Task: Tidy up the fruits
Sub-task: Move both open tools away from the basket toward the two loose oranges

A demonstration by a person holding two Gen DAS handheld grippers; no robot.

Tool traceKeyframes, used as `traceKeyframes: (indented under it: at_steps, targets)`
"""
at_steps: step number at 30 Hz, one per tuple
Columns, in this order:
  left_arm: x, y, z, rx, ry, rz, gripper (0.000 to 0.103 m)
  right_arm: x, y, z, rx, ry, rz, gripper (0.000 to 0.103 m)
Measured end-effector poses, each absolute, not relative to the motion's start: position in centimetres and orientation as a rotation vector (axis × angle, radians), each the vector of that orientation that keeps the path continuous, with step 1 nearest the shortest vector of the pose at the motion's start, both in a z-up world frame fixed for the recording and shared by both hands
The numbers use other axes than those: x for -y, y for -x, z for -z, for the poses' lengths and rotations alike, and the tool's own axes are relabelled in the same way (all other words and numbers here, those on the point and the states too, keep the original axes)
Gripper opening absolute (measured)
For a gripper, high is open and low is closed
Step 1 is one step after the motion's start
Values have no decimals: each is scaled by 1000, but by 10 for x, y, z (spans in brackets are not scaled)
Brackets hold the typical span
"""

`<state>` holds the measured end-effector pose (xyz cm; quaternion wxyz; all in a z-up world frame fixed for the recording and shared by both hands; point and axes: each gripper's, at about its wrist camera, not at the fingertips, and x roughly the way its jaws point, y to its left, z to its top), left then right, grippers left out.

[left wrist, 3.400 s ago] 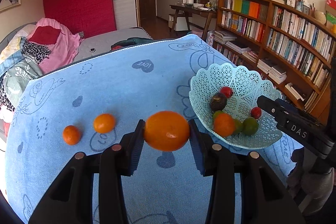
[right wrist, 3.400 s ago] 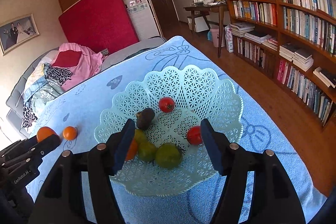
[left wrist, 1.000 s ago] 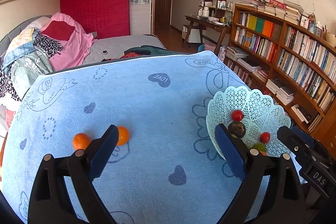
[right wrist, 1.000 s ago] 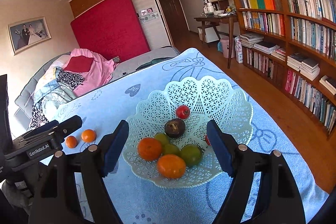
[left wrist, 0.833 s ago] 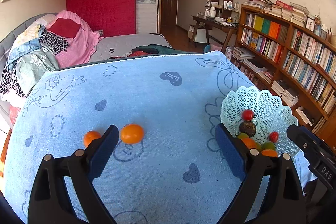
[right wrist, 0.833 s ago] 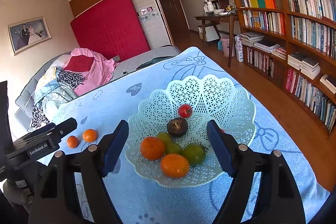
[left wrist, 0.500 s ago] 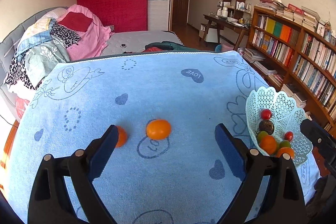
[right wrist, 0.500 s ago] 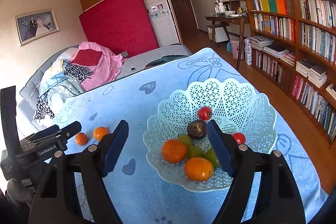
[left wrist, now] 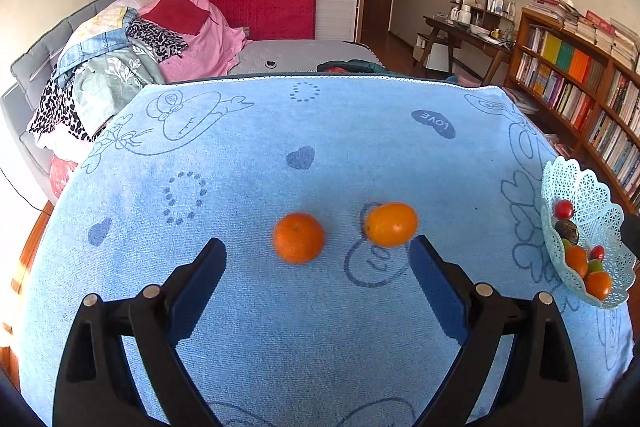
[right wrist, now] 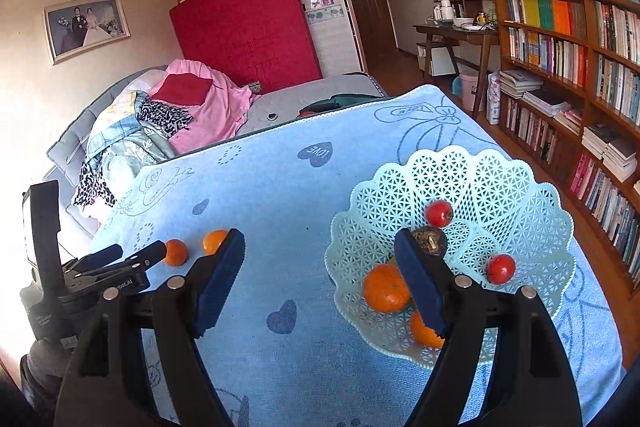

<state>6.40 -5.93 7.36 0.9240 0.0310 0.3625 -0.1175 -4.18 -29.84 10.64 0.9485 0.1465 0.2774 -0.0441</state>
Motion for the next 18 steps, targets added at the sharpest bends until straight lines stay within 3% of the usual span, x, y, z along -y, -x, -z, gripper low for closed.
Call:
traceKeyframes:
  at_steps: [18]
  targets:
    - [51, -110, -35, -824, -65, 193, 92, 268, 14, -89, -645, -251, 40, 79]
